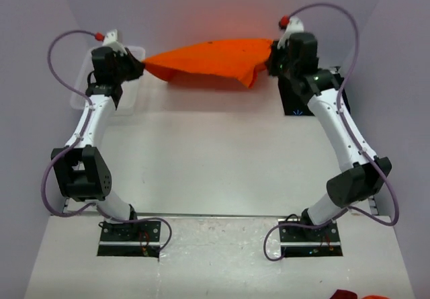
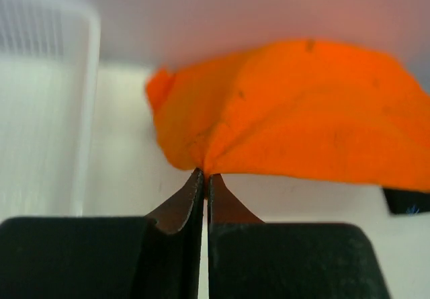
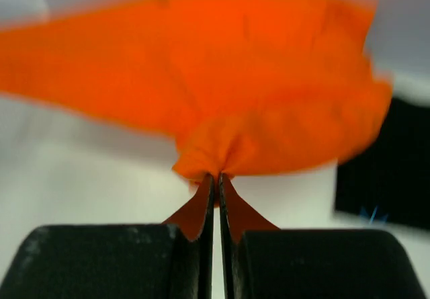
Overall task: Fold and stack the t-shirts
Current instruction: Flatten out the tshirt
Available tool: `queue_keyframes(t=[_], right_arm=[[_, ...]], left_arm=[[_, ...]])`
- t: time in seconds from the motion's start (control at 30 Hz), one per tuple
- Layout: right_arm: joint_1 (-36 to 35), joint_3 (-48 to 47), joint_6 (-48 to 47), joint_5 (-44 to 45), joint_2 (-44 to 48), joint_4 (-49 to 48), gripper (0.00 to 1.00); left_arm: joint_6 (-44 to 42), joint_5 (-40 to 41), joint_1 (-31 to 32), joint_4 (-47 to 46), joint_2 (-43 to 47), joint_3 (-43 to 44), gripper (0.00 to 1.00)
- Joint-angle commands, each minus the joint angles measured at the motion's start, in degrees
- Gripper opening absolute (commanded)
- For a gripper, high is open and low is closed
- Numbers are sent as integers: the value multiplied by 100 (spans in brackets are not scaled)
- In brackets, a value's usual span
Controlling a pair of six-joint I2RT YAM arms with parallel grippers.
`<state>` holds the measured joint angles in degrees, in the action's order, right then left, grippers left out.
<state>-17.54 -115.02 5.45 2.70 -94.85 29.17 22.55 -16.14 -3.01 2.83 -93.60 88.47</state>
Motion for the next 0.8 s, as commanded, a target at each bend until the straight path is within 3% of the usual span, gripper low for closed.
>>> queue_keyframes(t=[0.0, 0.03, 0.13, 0.2, 0.4, 0.77], right_arm=[[-240, 2689, 1780, -620, 675, 355, 0], [-380, 3191, 1975, -648, 896, 309, 0], [-890, 4599, 2617, -236, 1721, 475, 0], [-1145, 4900, 2977, 220, 2065, 774, 0], [-1463, 5701, 3637, 810, 3112, 1108, 0], [-1621, 6475, 3831, 864, 3482, 1337, 0]], left_arm=[[434, 429, -16, 1044, 192, -1302, 0], [452, 454, -16, 1175, 272, -1836, 0], [611, 736, -16, 2158, 176, -2237, 0], [672, 684, 10, 2589, 175, -2377, 0], [1040, 585, 46, 2432, 1229, -3624, 0], [1252, 788, 54, 3153, 1556, -3801, 0]])
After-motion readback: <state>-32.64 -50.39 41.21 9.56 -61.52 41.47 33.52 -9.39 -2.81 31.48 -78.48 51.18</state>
